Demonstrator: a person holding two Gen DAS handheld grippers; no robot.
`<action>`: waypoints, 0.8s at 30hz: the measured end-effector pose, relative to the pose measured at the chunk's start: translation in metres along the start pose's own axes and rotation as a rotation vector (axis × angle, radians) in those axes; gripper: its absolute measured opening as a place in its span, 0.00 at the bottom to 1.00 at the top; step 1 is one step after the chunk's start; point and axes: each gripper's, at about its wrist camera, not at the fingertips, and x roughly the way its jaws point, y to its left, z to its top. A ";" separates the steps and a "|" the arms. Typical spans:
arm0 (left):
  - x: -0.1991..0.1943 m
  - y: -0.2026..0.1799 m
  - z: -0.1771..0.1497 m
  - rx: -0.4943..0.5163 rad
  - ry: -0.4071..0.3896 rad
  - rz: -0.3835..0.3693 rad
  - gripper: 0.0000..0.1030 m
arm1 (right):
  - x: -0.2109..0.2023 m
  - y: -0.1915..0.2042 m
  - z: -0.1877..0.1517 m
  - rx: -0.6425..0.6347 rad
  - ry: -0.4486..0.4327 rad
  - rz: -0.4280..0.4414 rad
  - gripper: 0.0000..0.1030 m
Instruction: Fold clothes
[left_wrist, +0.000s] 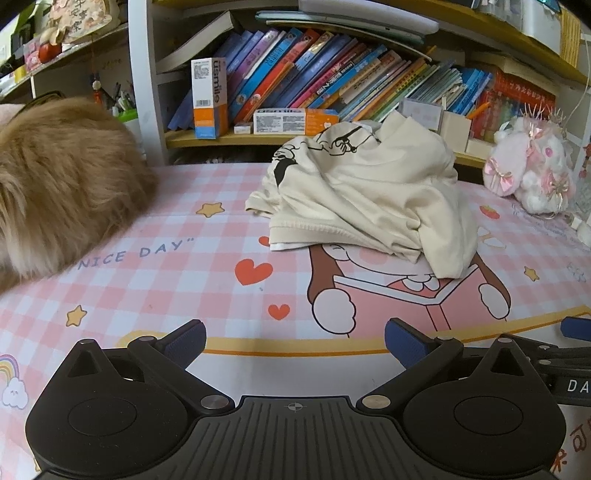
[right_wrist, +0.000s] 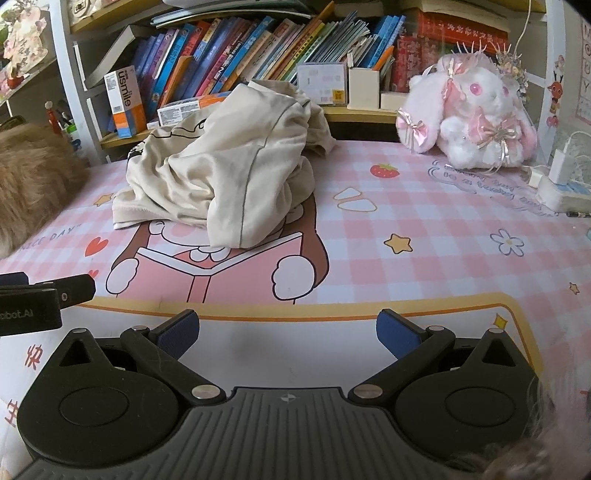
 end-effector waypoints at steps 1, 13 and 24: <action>0.000 -0.002 -0.001 0.001 0.002 0.002 1.00 | 0.001 -0.001 0.000 -0.002 0.002 0.005 1.00; -0.002 -0.017 -0.001 0.007 -0.008 0.012 1.00 | 0.006 -0.011 0.002 -0.033 0.007 0.043 1.00; 0.013 -0.044 0.020 0.022 -0.012 -0.010 1.00 | 0.015 -0.037 0.009 -0.040 0.006 0.039 1.00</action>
